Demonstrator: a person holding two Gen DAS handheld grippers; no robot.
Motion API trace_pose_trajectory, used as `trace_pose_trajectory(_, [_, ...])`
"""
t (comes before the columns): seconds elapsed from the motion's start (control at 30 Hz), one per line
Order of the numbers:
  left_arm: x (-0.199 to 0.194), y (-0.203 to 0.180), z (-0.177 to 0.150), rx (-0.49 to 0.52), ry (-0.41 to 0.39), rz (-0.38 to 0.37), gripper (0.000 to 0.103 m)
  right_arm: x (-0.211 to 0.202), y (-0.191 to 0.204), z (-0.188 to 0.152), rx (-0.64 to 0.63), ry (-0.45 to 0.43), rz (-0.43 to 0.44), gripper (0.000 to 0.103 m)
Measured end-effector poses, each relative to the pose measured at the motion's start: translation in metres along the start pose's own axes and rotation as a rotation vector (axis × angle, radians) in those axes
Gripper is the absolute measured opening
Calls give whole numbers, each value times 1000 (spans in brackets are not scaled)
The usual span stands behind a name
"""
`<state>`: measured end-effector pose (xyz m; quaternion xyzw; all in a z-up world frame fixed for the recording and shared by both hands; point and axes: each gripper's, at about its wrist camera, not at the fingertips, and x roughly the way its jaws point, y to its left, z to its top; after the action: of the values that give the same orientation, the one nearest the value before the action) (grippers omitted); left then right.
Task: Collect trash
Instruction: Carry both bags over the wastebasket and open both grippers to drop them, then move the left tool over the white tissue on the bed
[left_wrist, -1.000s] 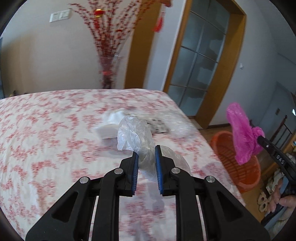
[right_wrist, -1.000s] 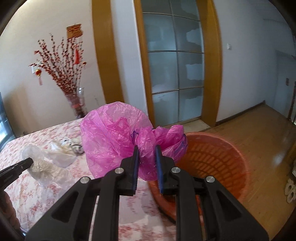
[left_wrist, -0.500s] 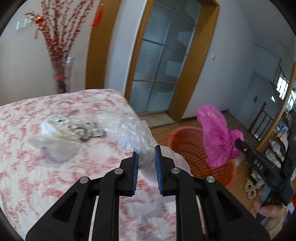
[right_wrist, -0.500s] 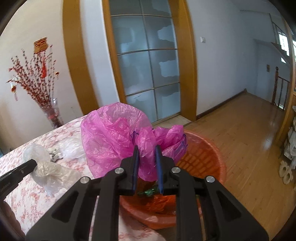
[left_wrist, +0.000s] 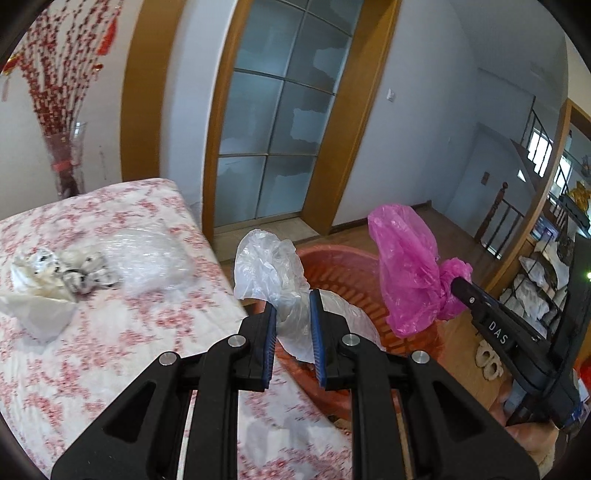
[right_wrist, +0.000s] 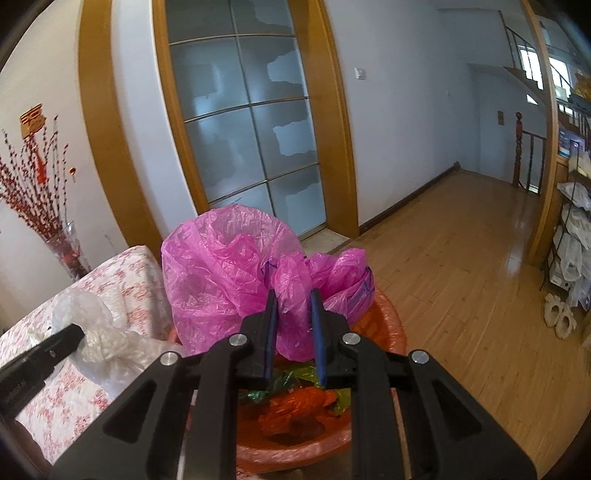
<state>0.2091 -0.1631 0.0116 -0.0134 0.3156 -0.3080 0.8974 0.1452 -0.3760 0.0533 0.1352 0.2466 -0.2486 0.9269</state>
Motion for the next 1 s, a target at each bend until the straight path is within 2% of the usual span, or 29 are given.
trace_pose_trajectory(0.2, [20,-12,-1,17,26,-17,17,11,-13,3,35,1,-16,18])
trace_pose_trajectory(0.37, [36,-20,-2,19,62,-41,18,20,-17,4,59,14,8,21])
trace_pose_trajectory(0.43, [40,-21,-4,17,71,-38,24,26,-16,4,69,27,23,22])
trace_pose_trajectory(0.47, [41,-21,-4,18,76,-35,31,28,-16,3,72,32,26,23])
trace_pose_trajectory(0.5, [42,-21,-6,18,80,-27,38,29,-17,3,71,35,26,27])
trace_pose_trajectory(0.57, [43,-19,-8,17,82,-18,43,31,-16,2,63,40,26,35])
trace_pose_trajectory(0.67, [39,-13,-11,19,84,11,48,29,-15,-2,46,36,15,44])
trace_pose_trajectory(0.8, [30,3,-15,20,80,77,54,27,-15,-6,28,39,-1,51])
trace_pose_trajectory(1.0, [10,34,-23,20,66,186,59,23,-11,-10,8,45,2,54])
